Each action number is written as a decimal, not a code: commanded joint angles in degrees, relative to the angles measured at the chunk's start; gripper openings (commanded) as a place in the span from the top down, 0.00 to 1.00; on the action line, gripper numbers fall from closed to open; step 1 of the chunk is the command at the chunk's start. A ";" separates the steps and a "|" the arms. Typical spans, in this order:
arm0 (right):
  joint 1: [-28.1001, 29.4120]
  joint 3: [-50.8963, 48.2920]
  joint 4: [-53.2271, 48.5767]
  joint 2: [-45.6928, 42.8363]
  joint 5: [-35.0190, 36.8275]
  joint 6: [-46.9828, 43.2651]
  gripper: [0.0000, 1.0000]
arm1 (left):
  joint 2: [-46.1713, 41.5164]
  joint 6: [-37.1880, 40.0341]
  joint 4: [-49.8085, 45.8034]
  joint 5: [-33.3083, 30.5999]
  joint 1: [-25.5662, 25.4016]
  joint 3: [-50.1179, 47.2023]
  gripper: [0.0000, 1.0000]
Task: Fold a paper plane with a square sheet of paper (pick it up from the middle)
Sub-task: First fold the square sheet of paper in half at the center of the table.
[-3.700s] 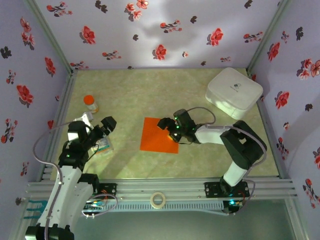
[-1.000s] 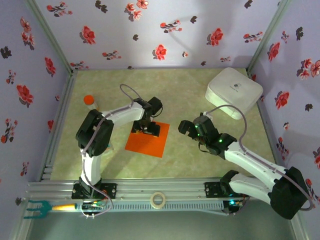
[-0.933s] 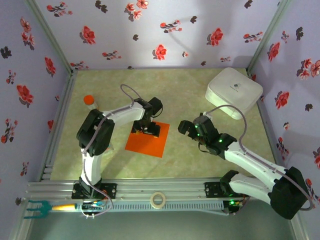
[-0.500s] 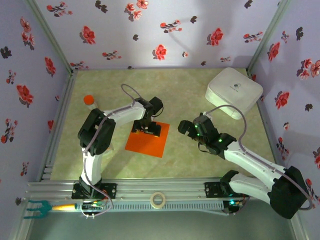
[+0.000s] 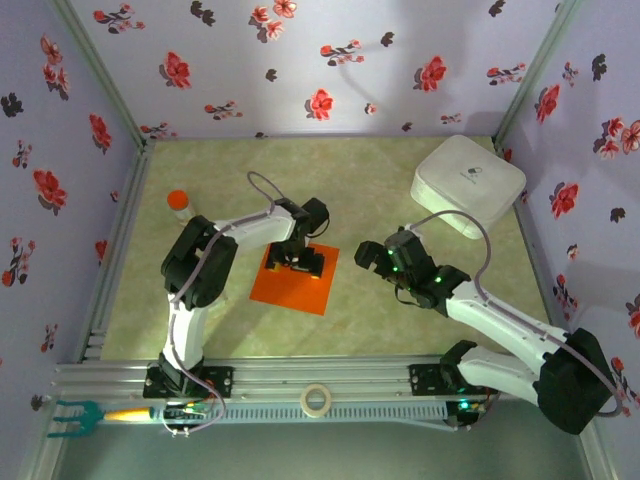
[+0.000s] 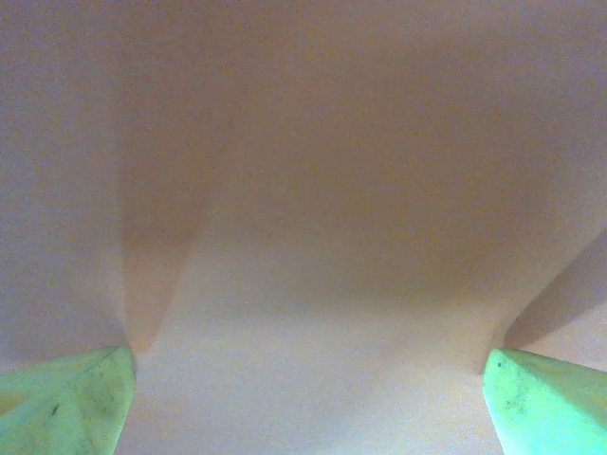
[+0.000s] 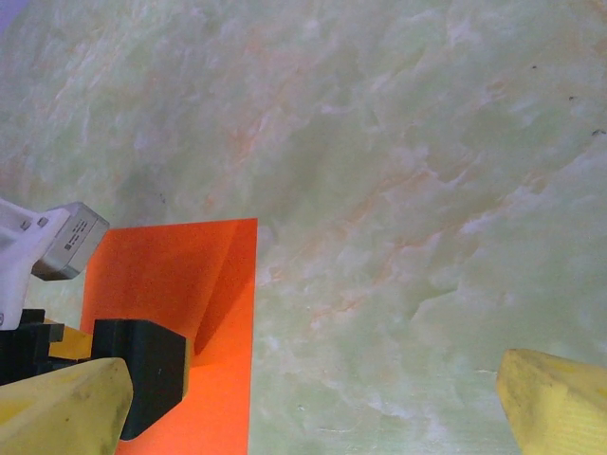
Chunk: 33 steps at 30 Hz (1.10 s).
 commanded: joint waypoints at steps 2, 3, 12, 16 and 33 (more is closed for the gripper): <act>-0.53 -0.81 0.99 0.38 -0.25 0.99 0.01 | 2.36 -1.19 -0.79 0.34 -0.35 -0.47 0.05; -0.53 -0.81 0.95 0.28 -0.23 1.00 0.01 | 2.62 -1.28 -0.79 0.31 -0.33 -0.92 0.05; -0.71 -0.95 0.63 0.16 -0.11 1.17 0.01 | 3.37 -2.00 3.18 0.83 -0.37 -4.19 0.07; -0.71 -0.99 0.63 0.14 -0.13 1.35 0.01 | 3.55 -1.85 4.28 2.20 -0.34 -4.59 0.08; -0.80 3.01 -8.39 1.25 8.01 6.39 0.01 | -1.37 -1.41 4.52 2.71 -0.69 -3.53 0.30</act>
